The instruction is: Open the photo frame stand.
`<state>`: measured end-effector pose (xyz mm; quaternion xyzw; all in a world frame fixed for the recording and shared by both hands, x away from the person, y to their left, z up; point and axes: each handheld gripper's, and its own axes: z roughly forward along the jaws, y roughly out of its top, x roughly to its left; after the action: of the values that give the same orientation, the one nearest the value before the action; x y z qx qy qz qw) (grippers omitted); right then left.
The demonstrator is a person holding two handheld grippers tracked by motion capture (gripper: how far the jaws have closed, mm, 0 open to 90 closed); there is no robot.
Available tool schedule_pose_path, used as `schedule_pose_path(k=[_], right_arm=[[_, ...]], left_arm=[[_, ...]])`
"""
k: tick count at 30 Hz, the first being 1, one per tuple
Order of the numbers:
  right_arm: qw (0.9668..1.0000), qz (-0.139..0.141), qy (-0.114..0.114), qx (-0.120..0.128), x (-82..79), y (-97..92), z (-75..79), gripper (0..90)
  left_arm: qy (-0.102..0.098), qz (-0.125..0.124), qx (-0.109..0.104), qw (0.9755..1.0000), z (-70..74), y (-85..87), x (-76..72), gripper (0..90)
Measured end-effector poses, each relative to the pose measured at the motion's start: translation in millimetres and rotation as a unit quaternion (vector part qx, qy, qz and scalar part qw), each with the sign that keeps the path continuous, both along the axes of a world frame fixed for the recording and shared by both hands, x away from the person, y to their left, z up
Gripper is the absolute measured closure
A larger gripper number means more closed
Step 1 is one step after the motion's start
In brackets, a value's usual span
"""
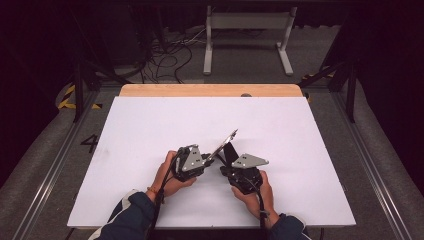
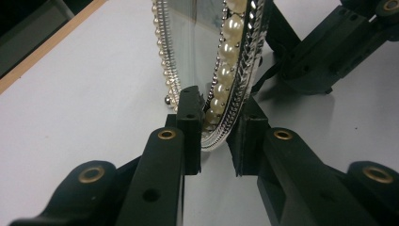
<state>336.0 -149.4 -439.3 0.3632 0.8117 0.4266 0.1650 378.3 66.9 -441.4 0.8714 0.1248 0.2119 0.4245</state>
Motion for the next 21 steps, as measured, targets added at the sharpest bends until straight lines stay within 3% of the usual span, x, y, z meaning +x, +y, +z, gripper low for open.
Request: schedule_pose_path(k=[2,4,7,11,18,21], right_arm=[[1.0,-0.005,-0.002,-0.005,0.5,-3.1,0.0,90.0],[0.9999,-0.002,0.009,0.007,1.6,-6.9,-1.0,90.0],[0.9999,0.004,0.002,-0.009,-0.8,-6.4,-2.9,90.0],[1.0,0.008,0.0,-0.003,-0.4,-8.5,-1.8,90.0],[1.0,0.006,-0.002,-0.004,-0.5,-10.9,0.3,90.0],[1.0,0.004,-0.003,-0.008,-0.8,-10.2,0.1,90.0]], left_arm=[[0.004,0.0,-0.006,1.0,-0.3,0.4,0.3,76.1],[0.008,0.0,-0.014,0.9999,-1.1,0.8,0.8,75.5],[0.019,-0.002,-0.024,0.9995,-1.8,1.9,1.4,74.6],[0.03,-0.011,-0.047,0.9984,1.2,6.7,1.6,73.7],[0.026,-0.023,-0.047,0.9983,4.5,7.2,0.7,74.5],[0.05,-0.03,-0.06,0.9965,2.4,8.9,6.0,71.8]])
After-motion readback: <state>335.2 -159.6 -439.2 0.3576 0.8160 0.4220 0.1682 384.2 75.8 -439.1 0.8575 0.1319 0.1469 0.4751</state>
